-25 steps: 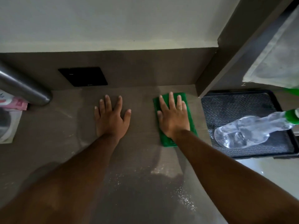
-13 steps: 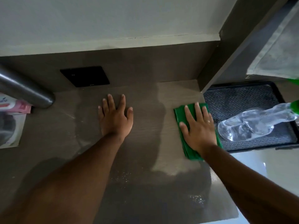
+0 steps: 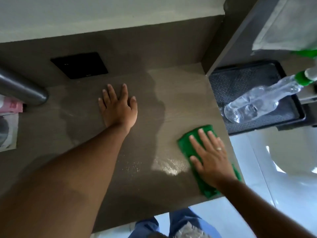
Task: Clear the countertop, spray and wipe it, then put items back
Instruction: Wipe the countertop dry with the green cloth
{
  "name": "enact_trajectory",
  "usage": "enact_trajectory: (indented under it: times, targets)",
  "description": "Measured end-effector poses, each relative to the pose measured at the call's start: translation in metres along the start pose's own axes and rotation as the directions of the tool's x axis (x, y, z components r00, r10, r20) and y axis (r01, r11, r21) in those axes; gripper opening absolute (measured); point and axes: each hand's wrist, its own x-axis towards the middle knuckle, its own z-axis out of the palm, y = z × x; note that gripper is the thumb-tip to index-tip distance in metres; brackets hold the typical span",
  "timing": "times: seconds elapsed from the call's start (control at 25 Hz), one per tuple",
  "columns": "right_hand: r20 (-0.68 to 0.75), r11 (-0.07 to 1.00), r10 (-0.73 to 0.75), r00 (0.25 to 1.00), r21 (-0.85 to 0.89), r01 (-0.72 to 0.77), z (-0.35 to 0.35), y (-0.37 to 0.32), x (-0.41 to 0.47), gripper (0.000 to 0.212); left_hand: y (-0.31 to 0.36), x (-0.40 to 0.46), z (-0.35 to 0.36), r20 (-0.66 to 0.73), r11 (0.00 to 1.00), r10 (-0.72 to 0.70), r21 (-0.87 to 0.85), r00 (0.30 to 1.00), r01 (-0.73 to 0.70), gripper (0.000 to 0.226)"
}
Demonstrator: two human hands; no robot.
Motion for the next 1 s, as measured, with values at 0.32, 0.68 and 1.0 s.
enact_trajectory:
  times: [0.32,0.68,1.0]
  targets:
    - [0.020,0.983,0.122,0.992,0.134,-0.124,0.008,-0.154,-0.003,0.073,0.001,0.001,-0.005,0.035,1.000,0.011,0.011,0.999,-0.011,0.062]
    - [-0.006,0.946,0.308,0.951,0.109,-0.305,0.008,-0.010,-0.076,0.076,-0.005,0.001,0.000,0.034,0.999,0.041,0.014,0.999,-0.042,0.064]
    - [-0.039,0.976,0.212,0.977,0.063,-0.209,-0.010,0.003,0.078,0.068,-0.003,0.003,0.006,0.000,1.000,0.028,0.012,1.000,-0.028,0.062]
